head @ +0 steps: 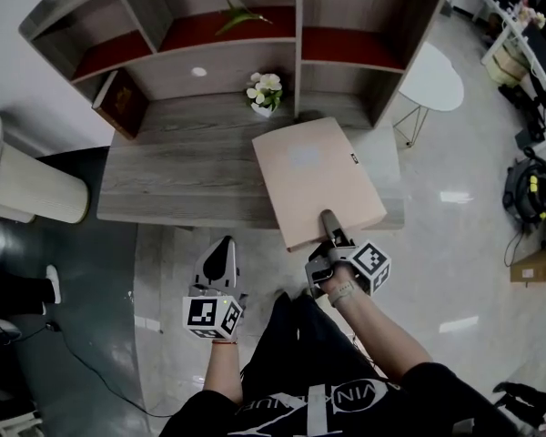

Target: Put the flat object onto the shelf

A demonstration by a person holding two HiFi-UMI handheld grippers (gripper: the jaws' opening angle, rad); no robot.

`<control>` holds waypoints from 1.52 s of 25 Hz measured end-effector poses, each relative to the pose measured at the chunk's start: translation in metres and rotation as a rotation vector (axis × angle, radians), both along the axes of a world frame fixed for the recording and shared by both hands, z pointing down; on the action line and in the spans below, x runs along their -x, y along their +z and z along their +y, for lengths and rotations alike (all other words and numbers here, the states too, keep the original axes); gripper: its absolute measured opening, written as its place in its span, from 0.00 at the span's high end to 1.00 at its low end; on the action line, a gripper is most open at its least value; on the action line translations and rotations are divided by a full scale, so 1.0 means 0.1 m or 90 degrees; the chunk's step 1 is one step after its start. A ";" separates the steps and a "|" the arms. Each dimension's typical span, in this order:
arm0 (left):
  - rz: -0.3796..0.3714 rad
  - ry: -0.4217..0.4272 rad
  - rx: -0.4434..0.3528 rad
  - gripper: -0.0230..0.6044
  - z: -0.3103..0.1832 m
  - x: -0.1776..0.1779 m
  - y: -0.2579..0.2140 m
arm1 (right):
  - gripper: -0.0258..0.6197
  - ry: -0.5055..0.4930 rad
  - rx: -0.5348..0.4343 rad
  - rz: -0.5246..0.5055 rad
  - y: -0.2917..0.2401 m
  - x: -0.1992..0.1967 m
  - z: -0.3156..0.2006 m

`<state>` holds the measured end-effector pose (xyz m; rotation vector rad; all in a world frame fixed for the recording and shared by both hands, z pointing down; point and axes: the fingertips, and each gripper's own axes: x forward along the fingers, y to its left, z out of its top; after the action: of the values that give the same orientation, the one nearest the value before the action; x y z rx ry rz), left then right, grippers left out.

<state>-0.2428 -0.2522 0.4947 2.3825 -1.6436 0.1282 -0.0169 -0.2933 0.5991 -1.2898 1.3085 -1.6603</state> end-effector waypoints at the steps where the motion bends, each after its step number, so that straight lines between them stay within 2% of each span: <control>1: 0.000 -0.003 0.001 0.95 0.01 0.01 0.01 | 0.48 -0.001 0.002 -0.002 0.00 0.01 -0.03; 12: 0.002 -0.021 0.014 0.95 0.10 0.04 0.08 | 0.47 -0.038 0.015 -0.011 0.04 0.13 -0.24; 18: 0.003 -0.030 0.020 0.95 0.14 0.08 0.10 | 0.42 -0.118 0.049 -0.004 0.17 0.27 -0.15; 24: 0.010 -0.025 0.029 0.95 0.17 0.05 0.14 | 0.35 -0.188 0.053 0.023 0.23 0.37 -0.01; 27: 0.013 -0.023 0.032 0.95 0.19 0.04 0.15 | 0.29 -0.217 0.054 0.024 0.25 0.41 0.04; 38: 0.024 -0.011 0.040 0.95 0.20 -0.01 0.20 | 0.21 -0.225 0.085 -0.008 0.53 0.41 0.19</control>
<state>-0.2414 -0.2319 0.5149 2.3105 -1.6181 0.1289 -0.0582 -0.2742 0.6523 -1.1689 1.5056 -2.0230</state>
